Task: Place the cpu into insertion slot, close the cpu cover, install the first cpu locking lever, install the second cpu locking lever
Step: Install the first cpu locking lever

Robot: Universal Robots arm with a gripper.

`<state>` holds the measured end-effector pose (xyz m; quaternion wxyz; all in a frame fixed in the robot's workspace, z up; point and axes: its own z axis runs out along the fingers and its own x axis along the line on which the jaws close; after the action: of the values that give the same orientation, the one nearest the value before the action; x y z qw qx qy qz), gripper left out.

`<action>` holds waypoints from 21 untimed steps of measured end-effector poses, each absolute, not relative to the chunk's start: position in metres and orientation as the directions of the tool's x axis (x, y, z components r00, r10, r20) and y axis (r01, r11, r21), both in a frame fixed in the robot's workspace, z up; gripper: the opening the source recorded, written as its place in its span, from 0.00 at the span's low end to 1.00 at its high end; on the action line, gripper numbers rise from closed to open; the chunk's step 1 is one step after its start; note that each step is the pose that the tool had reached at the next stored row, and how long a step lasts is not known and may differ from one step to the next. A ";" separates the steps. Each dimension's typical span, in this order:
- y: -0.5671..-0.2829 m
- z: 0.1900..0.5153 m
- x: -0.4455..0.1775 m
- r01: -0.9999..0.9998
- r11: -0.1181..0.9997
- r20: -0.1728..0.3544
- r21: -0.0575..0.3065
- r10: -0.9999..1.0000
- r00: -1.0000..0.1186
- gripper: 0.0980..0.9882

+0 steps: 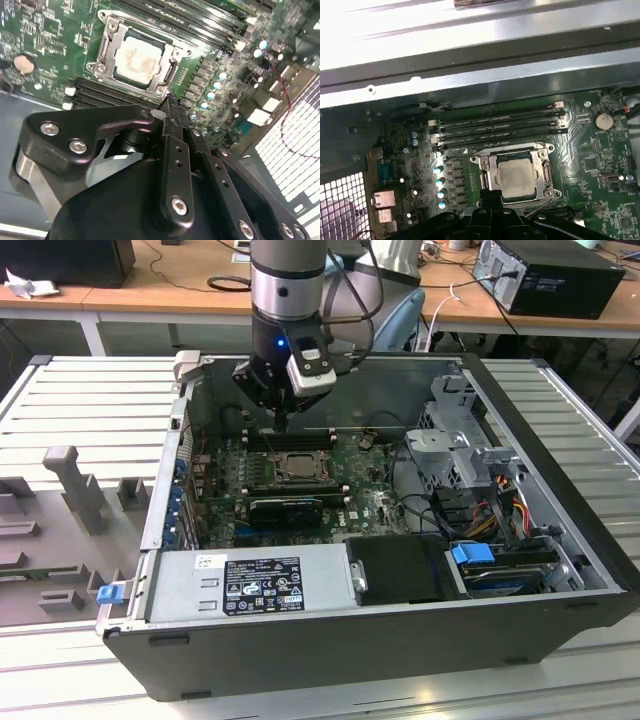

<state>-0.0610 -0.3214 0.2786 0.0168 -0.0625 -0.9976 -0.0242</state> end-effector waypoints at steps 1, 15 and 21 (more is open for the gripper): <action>-0.321 0.278 -0.068 0.104 0.993 0.031 0.047 0.103 -0.994 0.01; -0.316 0.263 -0.119 0.049 0.997 0.004 0.055 0.049 -0.999 0.01; -0.297 0.256 -0.118 0.025 0.998 0.005 0.054 0.025 -1.000 0.01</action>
<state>-0.1183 -0.2967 0.2563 0.0019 -0.0124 -0.9995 -0.0273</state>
